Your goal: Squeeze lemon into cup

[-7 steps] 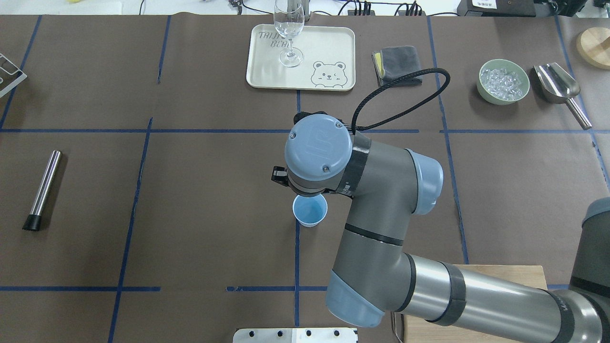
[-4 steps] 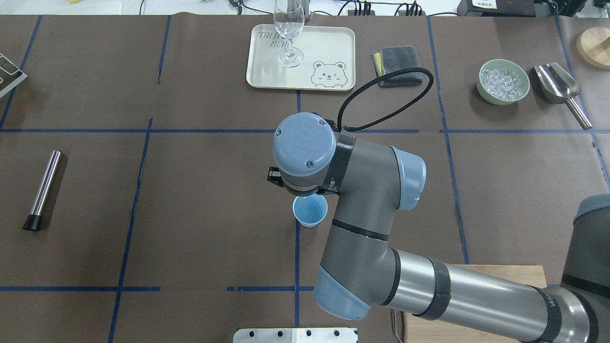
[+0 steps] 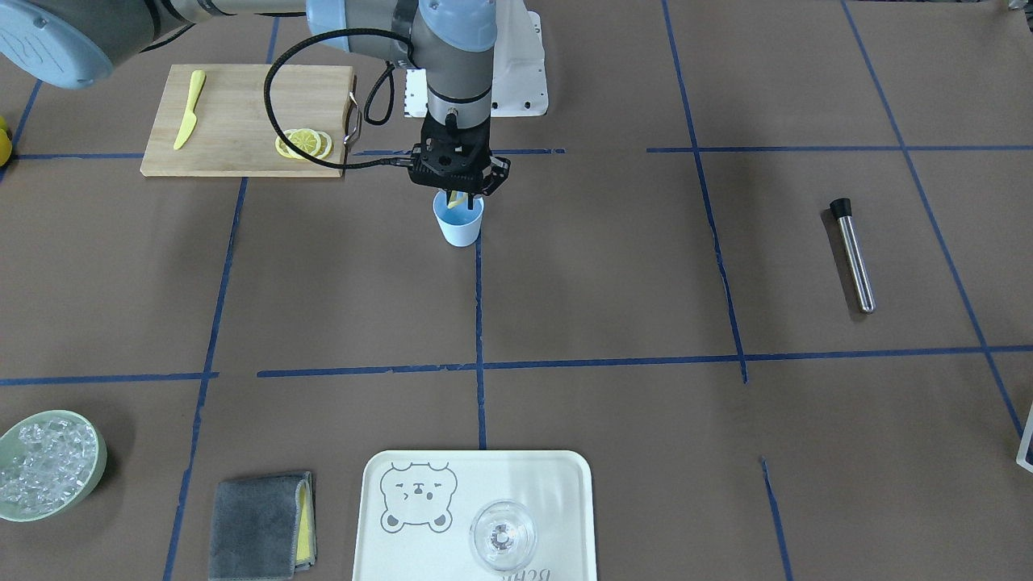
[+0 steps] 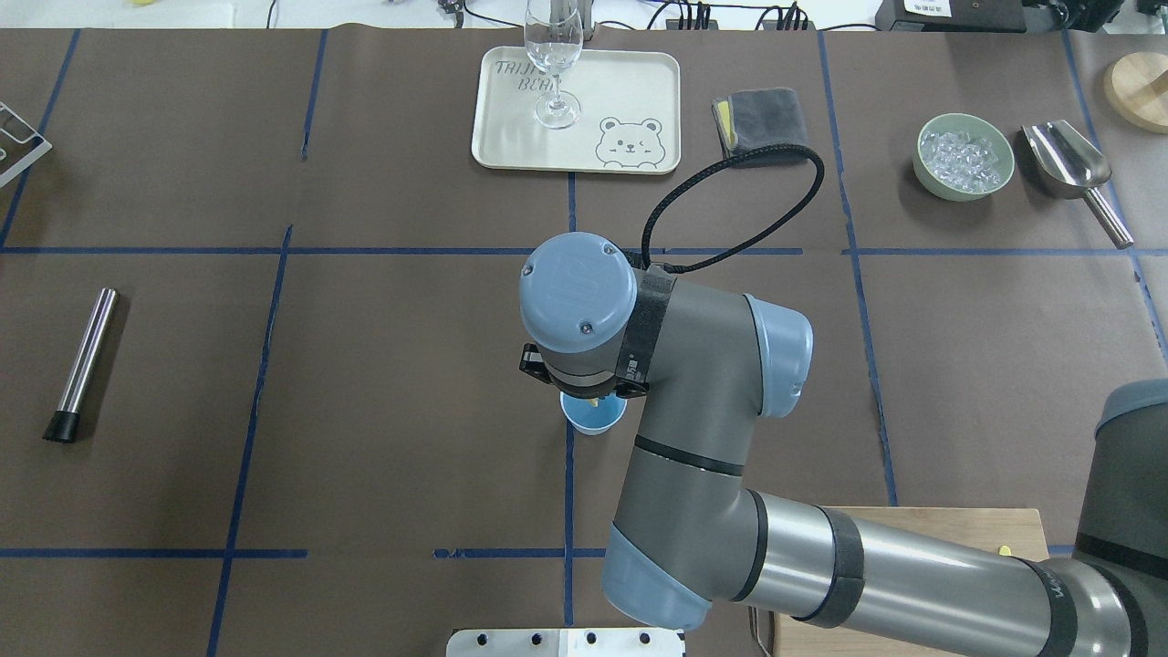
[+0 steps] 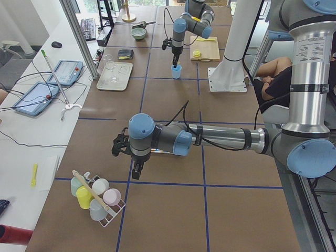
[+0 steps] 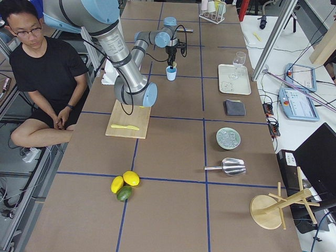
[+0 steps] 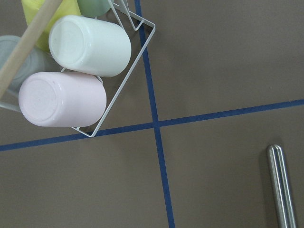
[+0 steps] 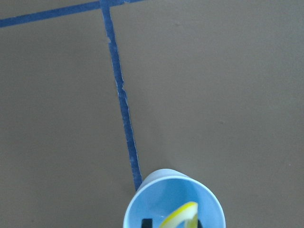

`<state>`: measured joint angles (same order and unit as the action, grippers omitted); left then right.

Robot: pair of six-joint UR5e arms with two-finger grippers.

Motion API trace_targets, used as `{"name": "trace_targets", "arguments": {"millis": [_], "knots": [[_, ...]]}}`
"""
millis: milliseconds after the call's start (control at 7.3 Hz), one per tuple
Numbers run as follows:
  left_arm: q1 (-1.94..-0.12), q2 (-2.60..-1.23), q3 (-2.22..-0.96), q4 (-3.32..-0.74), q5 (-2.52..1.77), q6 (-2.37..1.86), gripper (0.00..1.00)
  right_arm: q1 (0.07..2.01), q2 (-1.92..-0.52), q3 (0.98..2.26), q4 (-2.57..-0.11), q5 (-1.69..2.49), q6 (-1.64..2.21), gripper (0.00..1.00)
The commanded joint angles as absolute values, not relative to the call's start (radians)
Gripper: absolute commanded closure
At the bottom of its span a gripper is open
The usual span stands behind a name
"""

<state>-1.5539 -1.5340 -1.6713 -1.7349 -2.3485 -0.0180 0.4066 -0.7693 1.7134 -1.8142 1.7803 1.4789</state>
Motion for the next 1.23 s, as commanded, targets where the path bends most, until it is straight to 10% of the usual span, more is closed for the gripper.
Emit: {"name": "trace_targets", "arguments": {"millis": [0, 274, 1096], "knots": [[-1.554, -1.534, -1.669, -1.735, -2.349, -0.018, 0.00, 0.402, -0.767, 1.715, -1.824, 1.795, 1.480, 0.53], [-1.554, -1.535, -1.671, -1.735, -2.349, -0.018, 0.00, 0.403, -0.765, 1.713, -1.822, 1.793, 1.480, 0.00], [-1.372, -1.563, -1.745, -1.755, -2.347, -0.246, 0.00, 0.680, -1.044, 2.074, -1.959, 1.946, 1.109, 0.00]]}}
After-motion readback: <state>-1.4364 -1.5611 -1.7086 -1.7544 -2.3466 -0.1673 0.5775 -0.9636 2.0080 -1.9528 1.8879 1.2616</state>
